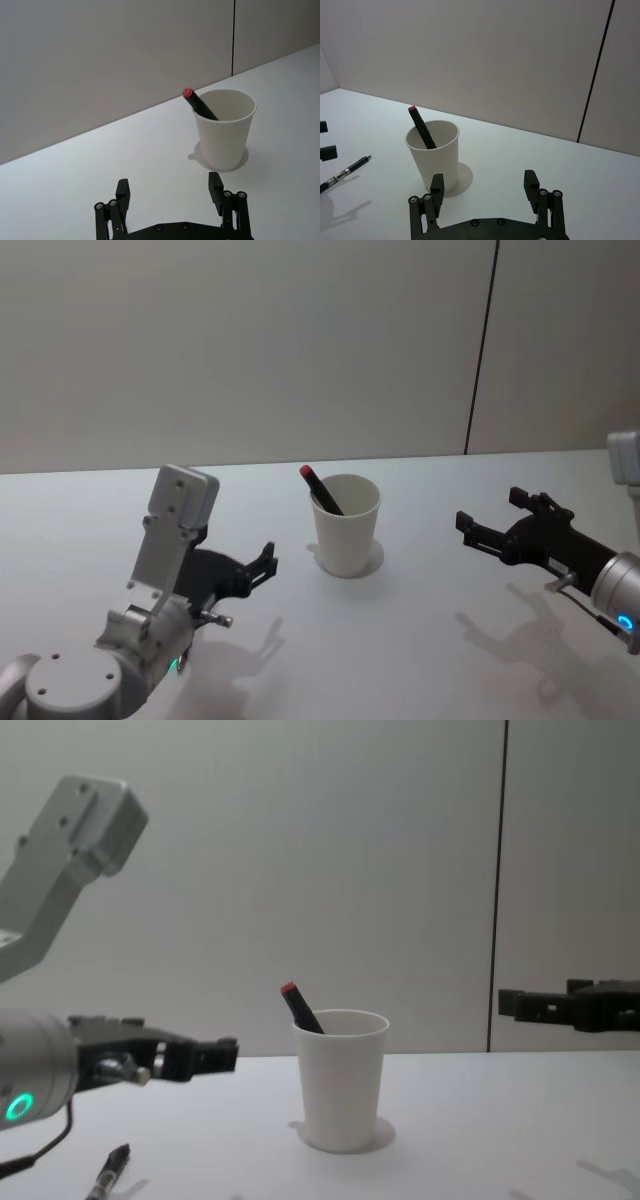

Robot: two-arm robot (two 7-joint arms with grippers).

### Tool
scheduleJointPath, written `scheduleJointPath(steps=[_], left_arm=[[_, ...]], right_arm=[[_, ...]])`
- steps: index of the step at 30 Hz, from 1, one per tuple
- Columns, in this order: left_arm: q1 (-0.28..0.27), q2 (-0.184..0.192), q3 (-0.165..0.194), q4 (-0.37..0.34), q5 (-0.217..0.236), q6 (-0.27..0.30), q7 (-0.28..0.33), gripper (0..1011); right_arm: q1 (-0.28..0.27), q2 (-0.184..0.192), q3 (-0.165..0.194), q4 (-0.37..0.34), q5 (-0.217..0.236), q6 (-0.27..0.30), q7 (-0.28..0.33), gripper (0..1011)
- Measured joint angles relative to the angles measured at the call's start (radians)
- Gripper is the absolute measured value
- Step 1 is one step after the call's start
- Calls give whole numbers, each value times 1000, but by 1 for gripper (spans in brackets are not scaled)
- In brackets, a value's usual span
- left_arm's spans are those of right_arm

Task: Place the pen into the pen holder.

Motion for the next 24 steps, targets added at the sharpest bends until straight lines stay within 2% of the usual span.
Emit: scheduleJointPath(steps=[13,17,24], left_arm=[[49,26,-24,-31,-82,122,63,1004],[58,28,-28,-35,-93,142,73,1004],[59,26,-30,-35,-85,136,73,1004]], right_arm=[[0,0,0,0,0,0,0,1002],[0,0,0,0,0,0,0,1002],[0,0,0,0,0,0,0,1001]])
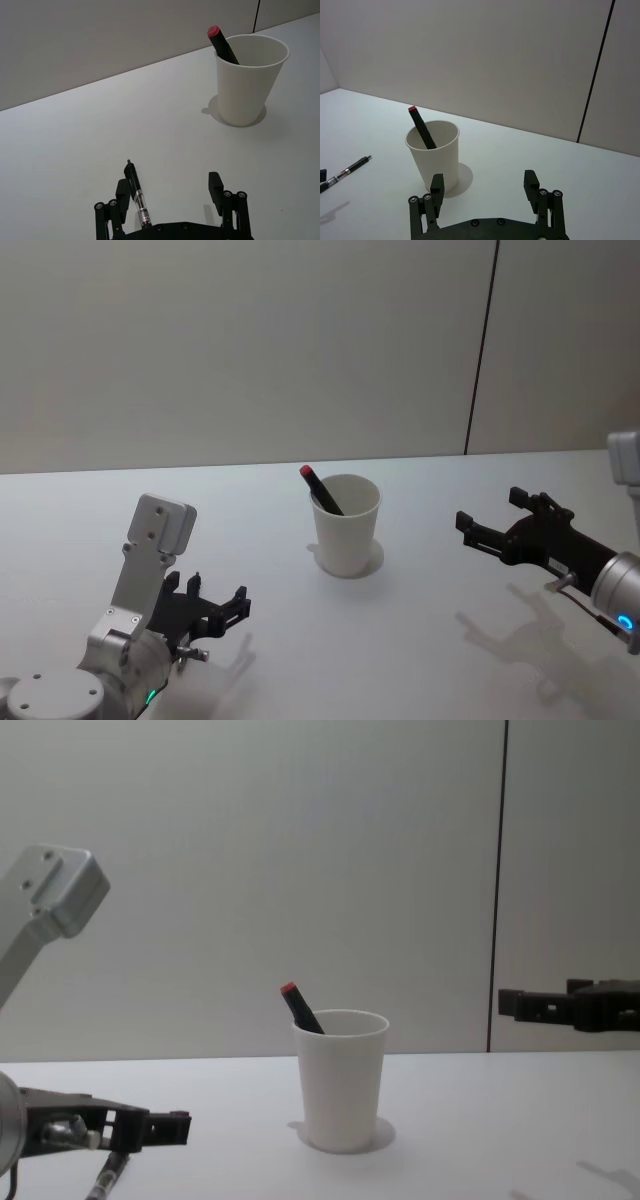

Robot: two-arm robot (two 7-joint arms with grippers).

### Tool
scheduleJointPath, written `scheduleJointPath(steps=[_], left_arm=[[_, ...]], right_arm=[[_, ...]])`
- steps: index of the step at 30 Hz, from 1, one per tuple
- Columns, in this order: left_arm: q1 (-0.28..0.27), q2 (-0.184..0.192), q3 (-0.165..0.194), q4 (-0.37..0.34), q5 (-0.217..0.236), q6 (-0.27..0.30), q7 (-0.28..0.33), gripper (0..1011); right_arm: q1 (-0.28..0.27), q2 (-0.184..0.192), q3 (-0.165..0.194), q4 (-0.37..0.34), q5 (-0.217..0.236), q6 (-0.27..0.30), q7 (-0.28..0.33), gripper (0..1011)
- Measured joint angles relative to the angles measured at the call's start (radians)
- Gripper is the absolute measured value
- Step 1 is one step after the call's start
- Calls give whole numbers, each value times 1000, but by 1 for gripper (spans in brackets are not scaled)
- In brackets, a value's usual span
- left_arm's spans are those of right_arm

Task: Place the pen into the pen holder.

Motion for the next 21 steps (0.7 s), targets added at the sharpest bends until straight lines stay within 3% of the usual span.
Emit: scheduleJointPath(steps=[21], left_arm=[[-11,-20,-11,23,54,17,14,1004]], right_arm=[[0,0,0,0,0,0,0,1002]])
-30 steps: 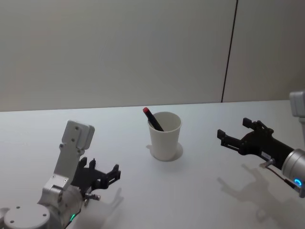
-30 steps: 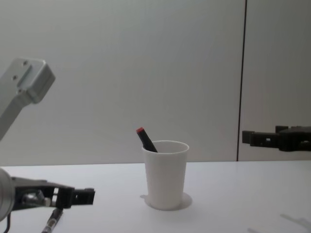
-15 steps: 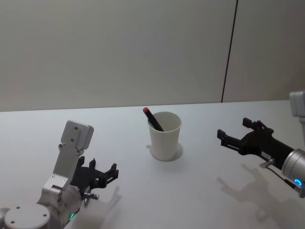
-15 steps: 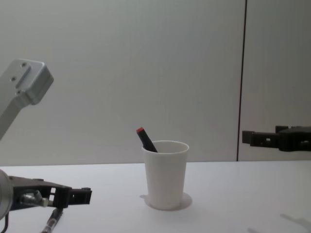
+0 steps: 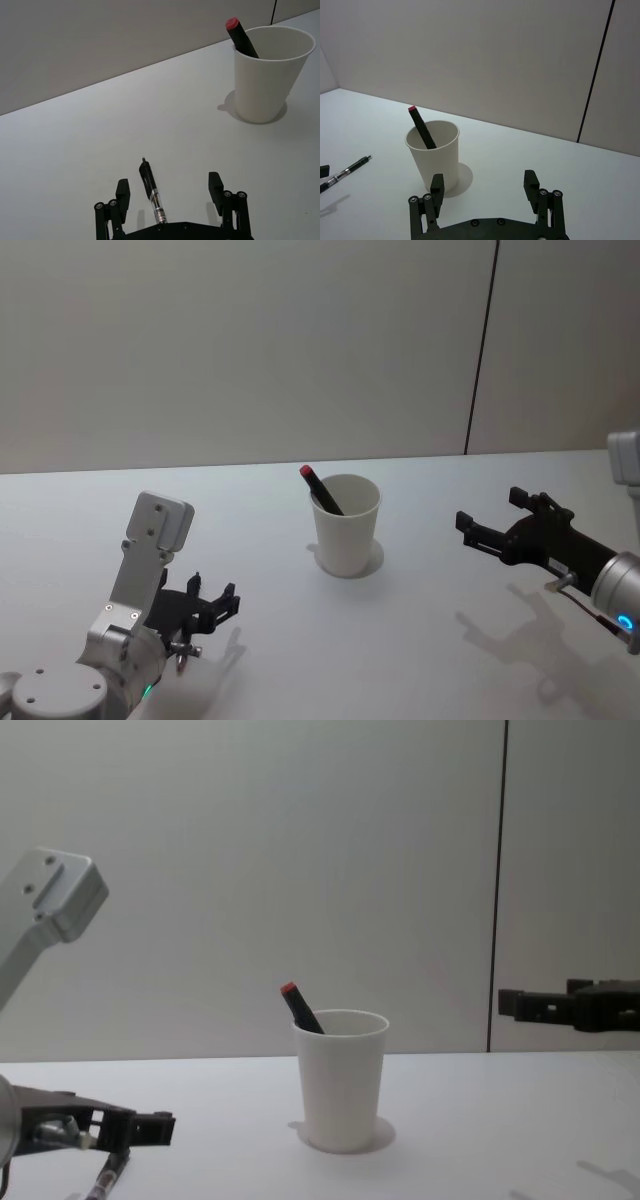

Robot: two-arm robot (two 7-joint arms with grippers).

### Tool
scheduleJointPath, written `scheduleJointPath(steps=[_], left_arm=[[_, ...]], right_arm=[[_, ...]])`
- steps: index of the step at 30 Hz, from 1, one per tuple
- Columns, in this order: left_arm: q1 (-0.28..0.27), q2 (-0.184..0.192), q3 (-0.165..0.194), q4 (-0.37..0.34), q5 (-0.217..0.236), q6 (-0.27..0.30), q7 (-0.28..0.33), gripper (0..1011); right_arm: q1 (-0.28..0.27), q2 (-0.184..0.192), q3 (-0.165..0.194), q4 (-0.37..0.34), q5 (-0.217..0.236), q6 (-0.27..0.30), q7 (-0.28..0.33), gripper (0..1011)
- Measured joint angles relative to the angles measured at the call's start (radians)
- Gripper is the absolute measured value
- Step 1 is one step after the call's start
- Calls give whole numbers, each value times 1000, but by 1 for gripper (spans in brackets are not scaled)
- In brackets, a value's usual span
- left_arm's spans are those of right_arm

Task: Place the pen into the pen holder.

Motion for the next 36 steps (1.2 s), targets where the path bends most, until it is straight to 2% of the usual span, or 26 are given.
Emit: scheduleJointPath(steps=[17,36], left_arm=[[3,-19,-8,17,-1,34,9,1004],[10,-48,-22,35,-56,61,37,1004]], right_arm=[[0,0,0,0,0,0,0,1002],[0,0,0,0,0,0,0,1002]])
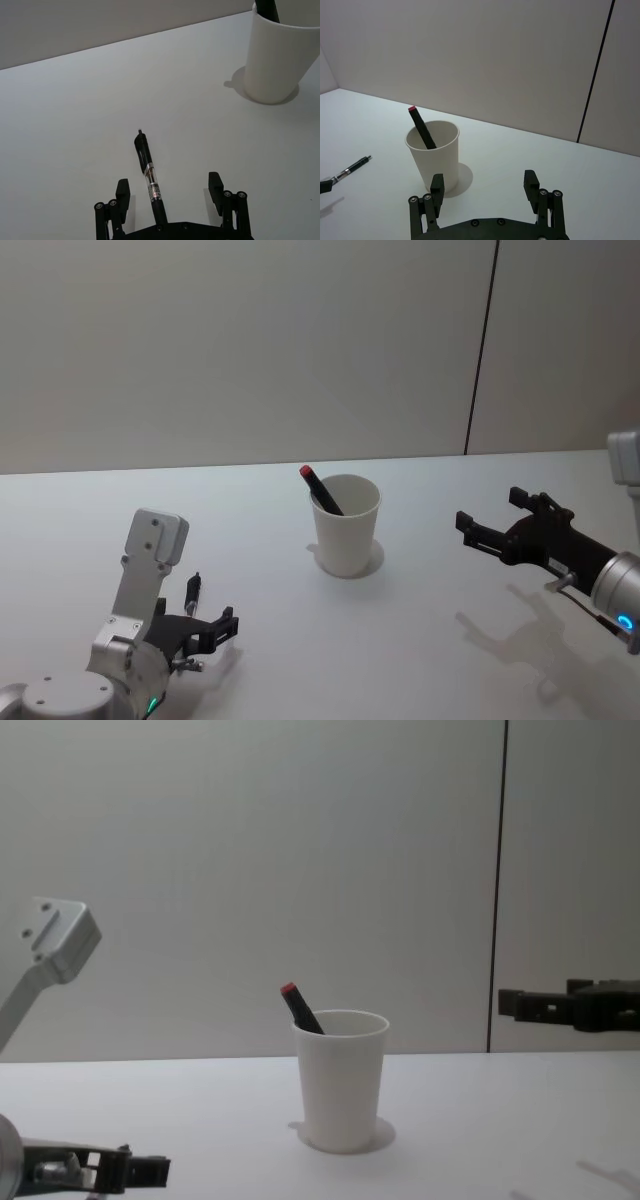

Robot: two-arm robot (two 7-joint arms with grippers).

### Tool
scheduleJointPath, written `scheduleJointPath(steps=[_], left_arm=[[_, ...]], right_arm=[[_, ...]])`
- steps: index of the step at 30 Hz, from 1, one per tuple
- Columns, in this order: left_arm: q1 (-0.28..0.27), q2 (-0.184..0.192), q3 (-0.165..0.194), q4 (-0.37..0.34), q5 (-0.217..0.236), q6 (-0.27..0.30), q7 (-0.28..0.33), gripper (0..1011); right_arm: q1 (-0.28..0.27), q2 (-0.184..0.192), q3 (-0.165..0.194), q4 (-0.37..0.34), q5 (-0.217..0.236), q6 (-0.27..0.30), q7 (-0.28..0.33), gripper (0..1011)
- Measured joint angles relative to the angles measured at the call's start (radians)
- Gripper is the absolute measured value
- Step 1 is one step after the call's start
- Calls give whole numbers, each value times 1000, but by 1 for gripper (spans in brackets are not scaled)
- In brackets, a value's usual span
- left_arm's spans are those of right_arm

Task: Place the pen into the pen holder.

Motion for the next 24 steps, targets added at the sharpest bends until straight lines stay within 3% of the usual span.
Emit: scheduleJointPath(steps=[18,24], left_arm=[[-2,-21,-21,26,-36,3,24,1004],[-6,-25,-26,34,-38,11,24,863]], right_arm=[[0,0,0,0,0,0,0,1002],[0,0,0,0,0,0,0,1002]])
